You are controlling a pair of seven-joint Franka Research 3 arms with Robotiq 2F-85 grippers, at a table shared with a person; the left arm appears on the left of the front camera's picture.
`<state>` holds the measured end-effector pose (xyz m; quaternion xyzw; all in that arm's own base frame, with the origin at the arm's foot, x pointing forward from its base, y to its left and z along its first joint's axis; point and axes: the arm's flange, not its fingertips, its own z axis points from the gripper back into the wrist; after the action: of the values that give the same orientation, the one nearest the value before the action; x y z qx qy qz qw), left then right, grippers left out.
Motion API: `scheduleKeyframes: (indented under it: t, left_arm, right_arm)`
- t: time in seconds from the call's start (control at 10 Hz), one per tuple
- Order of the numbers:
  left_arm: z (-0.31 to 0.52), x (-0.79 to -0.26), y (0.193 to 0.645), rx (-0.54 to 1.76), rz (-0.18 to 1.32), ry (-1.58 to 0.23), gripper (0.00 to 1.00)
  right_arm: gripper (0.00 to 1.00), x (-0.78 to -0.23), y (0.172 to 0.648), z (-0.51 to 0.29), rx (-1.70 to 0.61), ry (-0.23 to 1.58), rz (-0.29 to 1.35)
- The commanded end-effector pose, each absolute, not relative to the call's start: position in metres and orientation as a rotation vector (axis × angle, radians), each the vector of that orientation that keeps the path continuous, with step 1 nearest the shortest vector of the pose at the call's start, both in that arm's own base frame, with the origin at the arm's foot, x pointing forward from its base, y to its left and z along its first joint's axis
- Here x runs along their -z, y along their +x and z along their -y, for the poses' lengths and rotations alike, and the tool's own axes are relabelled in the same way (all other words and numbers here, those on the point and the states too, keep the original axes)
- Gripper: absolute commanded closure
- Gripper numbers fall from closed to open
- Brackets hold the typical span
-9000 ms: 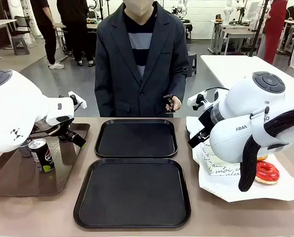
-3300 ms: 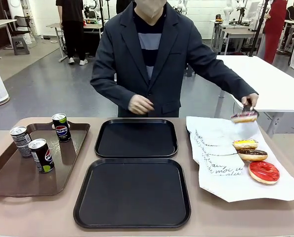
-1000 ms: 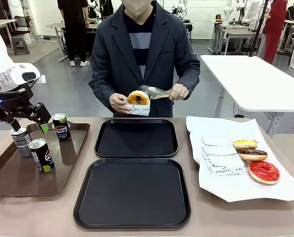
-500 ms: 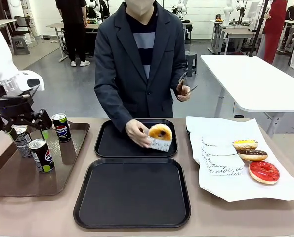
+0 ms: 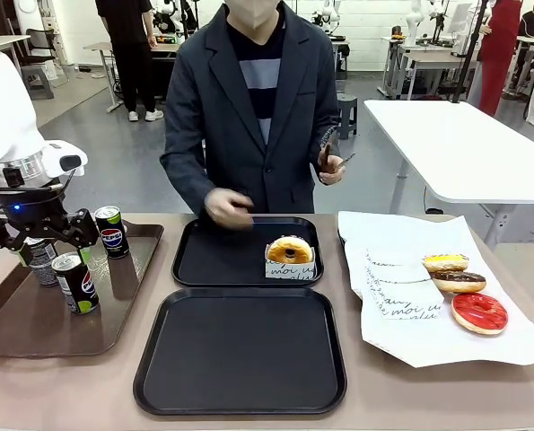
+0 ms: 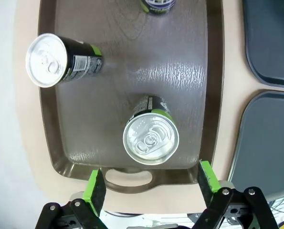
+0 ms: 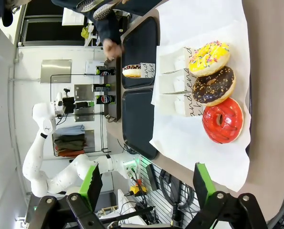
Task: Set up donuts and drinks on trays.
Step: Pick up one Pepsi coke and place it on the Flat Tray.
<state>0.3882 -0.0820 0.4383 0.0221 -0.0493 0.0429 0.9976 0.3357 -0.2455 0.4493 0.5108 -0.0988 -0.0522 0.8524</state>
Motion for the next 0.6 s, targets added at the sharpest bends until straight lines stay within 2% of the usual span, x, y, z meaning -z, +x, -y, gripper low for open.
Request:
scheduleKeyframes:
  t: [0.0,0.5]
  left_arm:
    - [0.081,-0.428,0.391,-0.037,0.151,0.07,0.0]
    - [0.073,-0.406,0.411,-0.009,0.124,0.019,0.0]
  right_arm:
    - [0.0,-0.45,0.334,0.246,0.108,1.083,0.207]
    - [0.0,-0.45,0.334,0.246,0.108,1.083,0.207]
